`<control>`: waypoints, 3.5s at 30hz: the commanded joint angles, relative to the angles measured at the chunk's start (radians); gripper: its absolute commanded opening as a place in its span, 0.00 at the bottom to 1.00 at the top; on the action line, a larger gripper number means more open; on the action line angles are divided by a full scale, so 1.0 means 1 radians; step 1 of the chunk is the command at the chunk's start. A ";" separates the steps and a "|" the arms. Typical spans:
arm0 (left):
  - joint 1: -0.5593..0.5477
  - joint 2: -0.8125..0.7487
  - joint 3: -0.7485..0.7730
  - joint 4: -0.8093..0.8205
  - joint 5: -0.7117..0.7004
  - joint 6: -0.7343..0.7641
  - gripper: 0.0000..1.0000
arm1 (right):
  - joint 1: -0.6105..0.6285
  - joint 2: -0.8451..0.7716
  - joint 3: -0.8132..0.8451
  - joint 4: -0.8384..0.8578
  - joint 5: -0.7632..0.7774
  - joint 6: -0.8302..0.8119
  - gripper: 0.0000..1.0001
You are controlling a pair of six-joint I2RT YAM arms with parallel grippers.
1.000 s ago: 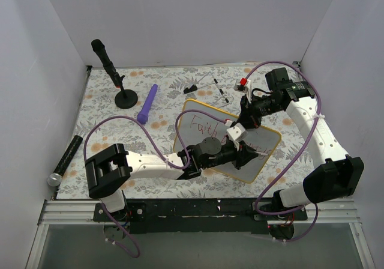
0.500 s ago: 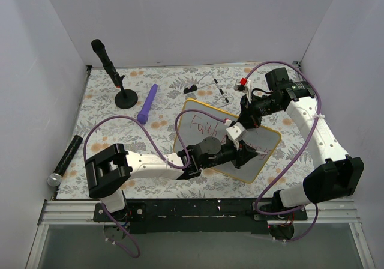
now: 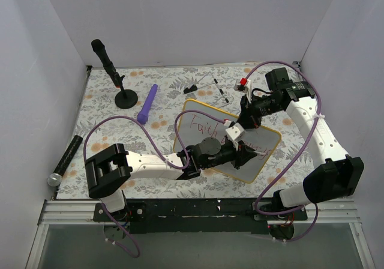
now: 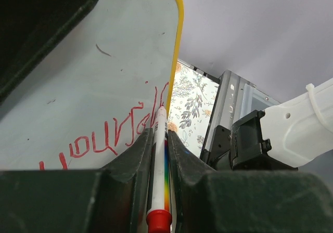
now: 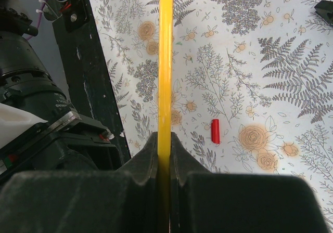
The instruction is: Write a sentence on the whiteboard
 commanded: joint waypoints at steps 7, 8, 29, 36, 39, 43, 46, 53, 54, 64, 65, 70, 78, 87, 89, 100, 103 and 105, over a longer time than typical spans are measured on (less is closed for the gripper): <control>0.014 -0.066 -0.035 0.011 -0.049 0.010 0.00 | -0.001 -0.038 0.019 0.025 -0.096 -0.014 0.01; 0.016 -0.071 -0.035 0.011 -0.047 0.010 0.00 | -0.001 -0.036 0.019 0.023 -0.096 -0.014 0.01; 0.016 -0.118 -0.071 0.044 0.014 0.011 0.00 | -0.001 -0.038 0.019 0.025 -0.096 -0.013 0.01; 0.016 -0.267 -0.171 0.018 0.097 0.022 0.00 | -0.003 -0.035 0.020 0.017 -0.094 -0.019 0.01; 0.017 -0.379 -0.231 -0.054 0.071 0.034 0.00 | -0.003 -0.033 0.026 0.002 -0.088 -0.035 0.01; 0.027 -0.546 -0.292 -0.255 -0.050 0.047 0.00 | -0.001 -0.023 0.054 -0.032 -0.055 -0.088 0.01; 0.059 -0.687 -0.344 -0.379 -0.113 0.038 0.00 | 0.000 -0.004 0.094 -0.073 -0.044 -0.117 0.01; 0.209 -0.942 -0.464 -0.482 -0.167 -0.022 0.00 | 0.048 0.063 0.204 -0.158 0.056 -0.184 0.01; 0.220 -0.966 -0.478 -0.481 -0.174 -0.024 0.00 | 0.068 0.066 0.209 -0.158 0.073 -0.175 0.01; 0.229 -1.082 -0.607 -0.446 -0.243 -0.070 0.00 | 0.099 0.103 0.209 -0.156 0.165 -0.135 0.01; 0.229 -1.085 -0.613 -0.437 -0.248 -0.071 0.00 | 0.099 0.099 0.204 -0.158 0.167 -0.135 0.01; 0.231 -1.085 -0.654 -0.387 -0.256 -0.079 0.00 | 0.099 0.086 0.187 -0.156 0.173 -0.135 0.01; 0.234 -1.123 -0.713 -0.337 -0.276 -0.119 0.00 | 0.099 0.082 0.184 -0.153 0.162 -0.135 0.01; 0.237 -1.149 -0.731 -0.347 -0.282 -0.145 0.00 | 0.099 0.083 0.186 -0.142 0.131 -0.118 0.01; 0.237 -1.151 -0.728 -0.360 -0.262 -0.151 0.00 | 0.099 0.077 0.186 -0.141 0.127 -0.114 0.01; 0.235 -1.157 -0.694 -0.444 -0.254 -0.194 0.00 | 0.099 0.040 0.174 -0.122 0.122 -0.100 0.01; 0.235 -1.163 -0.691 -0.453 -0.253 -0.206 0.00 | 0.099 0.037 0.172 -0.121 0.113 -0.100 0.01; 0.235 -1.169 -0.693 -0.456 -0.254 -0.209 0.00 | 0.099 0.037 0.172 -0.122 0.108 -0.100 0.01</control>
